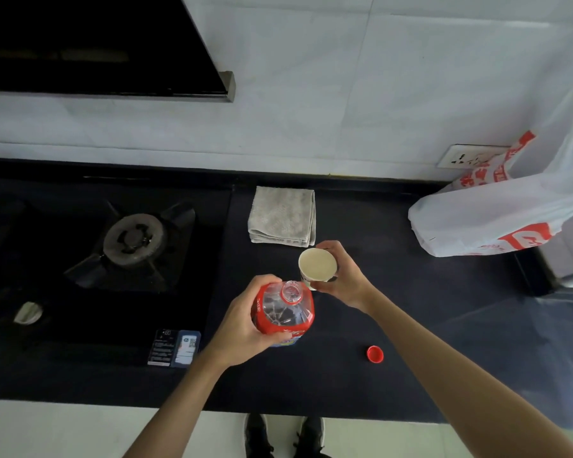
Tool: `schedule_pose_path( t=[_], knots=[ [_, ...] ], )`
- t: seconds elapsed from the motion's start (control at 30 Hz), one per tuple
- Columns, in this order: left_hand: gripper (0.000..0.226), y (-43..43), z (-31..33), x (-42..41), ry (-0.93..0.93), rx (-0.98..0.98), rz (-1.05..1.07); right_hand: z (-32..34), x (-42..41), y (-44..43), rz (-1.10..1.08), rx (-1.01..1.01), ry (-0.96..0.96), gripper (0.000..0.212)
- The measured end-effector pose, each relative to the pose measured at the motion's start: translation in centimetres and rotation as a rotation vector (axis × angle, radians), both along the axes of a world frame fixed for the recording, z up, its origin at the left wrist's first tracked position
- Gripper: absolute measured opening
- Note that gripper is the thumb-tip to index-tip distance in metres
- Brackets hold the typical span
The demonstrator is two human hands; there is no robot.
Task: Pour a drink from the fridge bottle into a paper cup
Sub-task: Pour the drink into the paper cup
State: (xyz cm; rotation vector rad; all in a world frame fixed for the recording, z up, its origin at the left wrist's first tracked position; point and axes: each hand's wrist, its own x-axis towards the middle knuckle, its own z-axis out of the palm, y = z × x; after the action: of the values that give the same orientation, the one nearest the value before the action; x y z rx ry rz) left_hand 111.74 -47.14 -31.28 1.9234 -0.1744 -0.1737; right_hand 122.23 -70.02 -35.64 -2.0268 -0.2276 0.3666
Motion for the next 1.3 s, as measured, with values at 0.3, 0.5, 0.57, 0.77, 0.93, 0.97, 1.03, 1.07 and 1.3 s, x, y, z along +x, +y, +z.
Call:
schedule_pose_path(
  t=[0.3, 0.5, 0.57, 0.77, 0.93, 0.97, 1.03, 1.07, 1.3],
  knots=[
    [0.080, 0.3, -0.8, -0.3, 0.036, -0.054, 0.016, -1.6, 0.3, 1.2, 0.037, -0.052, 0.009, 0.076],
    [0.082, 0.4, -1.2, -0.2, 0.044, -0.059, -0.007, -2.4, 0.3, 2.4, 0.041, -0.021, 0.006, 0.075],
    [0.082, 0.4, -1.3, -0.3, 0.044, -0.061, -0.010, -2.6, 0.4, 2.5, 0.042, -0.020, 0.005, 0.075],
    [0.084, 0.2, -1.6, -0.4, 0.060, -0.075, -0.007, -2.7, 0.5, 2.7, 0.029, -0.006, -0.003, 0.074],
    [0.084, 0.3, -1.9, -0.6, 0.082, -0.078, -0.022, -2.5, 0.6, 2.7, 0.027, -0.017, -0.010, 0.074],
    [0.084, 0.4, -1.9, -0.5, 0.087, -0.078, -0.030, -2.5, 0.6, 2.7, 0.027, -0.018, -0.012, 0.074],
    [0.084, 0.4, -1.9, -0.4, 0.092, -0.079, -0.045, -2.6, 0.7, 2.7, 0.026, -0.019, -0.010, 0.074],
    [0.084, 0.5, -1.9, -0.4, 0.096, -0.082, -0.053, -2.6, 0.7, 2.7, 0.026, -0.023, -0.008, 0.074],
    [0.084, 0.5, -2.0, -0.4, 0.105, -0.088, -0.105, -3.3, 0.3, 2.7, 0.018, -0.037, 0.012, 0.075]
  ],
)
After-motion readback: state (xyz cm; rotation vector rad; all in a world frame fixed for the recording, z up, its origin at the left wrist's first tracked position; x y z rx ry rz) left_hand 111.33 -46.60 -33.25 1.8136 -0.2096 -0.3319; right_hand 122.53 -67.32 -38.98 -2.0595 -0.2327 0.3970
